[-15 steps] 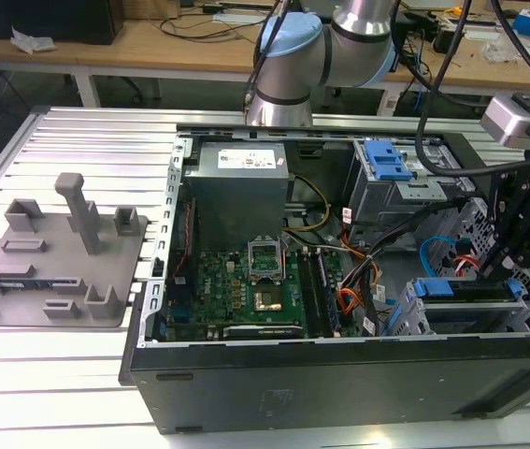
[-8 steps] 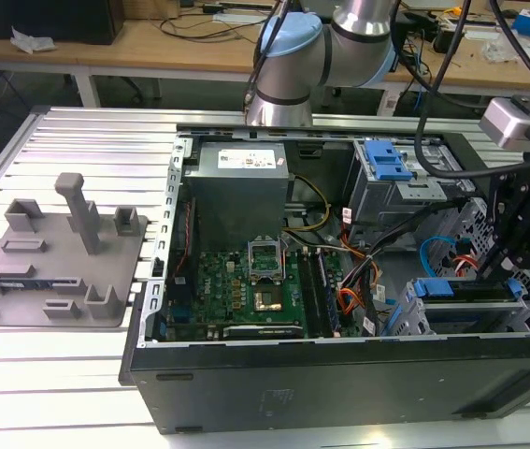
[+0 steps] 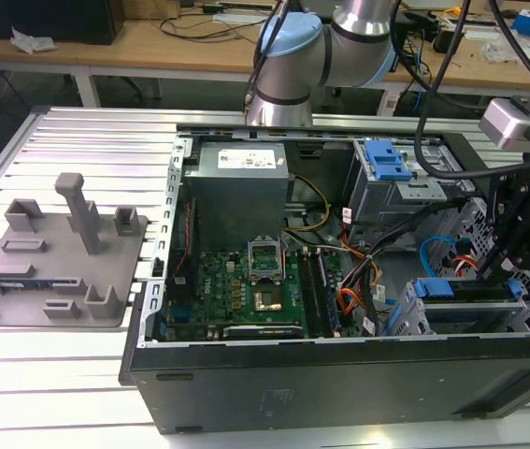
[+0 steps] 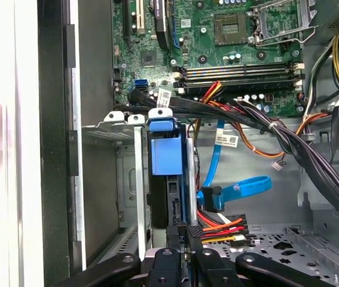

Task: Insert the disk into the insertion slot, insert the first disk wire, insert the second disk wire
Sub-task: 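Insert the first disk wire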

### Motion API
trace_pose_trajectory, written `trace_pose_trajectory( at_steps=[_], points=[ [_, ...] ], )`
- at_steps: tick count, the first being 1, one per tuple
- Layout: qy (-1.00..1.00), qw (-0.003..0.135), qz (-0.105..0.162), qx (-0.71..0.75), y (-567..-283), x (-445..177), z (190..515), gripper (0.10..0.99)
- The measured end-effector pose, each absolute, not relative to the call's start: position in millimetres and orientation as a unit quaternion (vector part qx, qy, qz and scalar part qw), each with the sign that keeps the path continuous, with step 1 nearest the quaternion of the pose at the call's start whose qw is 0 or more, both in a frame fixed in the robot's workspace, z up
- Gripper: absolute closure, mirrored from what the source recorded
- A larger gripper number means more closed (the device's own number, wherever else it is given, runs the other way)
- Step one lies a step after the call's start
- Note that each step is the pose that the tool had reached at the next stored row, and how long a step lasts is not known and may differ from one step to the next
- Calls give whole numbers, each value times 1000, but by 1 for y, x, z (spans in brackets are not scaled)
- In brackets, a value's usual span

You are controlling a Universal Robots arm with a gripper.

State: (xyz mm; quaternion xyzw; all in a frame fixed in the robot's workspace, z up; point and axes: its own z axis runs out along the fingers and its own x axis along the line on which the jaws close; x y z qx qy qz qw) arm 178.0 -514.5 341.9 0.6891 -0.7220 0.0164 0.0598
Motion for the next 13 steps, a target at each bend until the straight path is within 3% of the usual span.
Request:
trace_pose_trajectory(
  at_steps=[13],
  points=[
    [-722,60,17,689,-514,178,342,925]
  ],
)
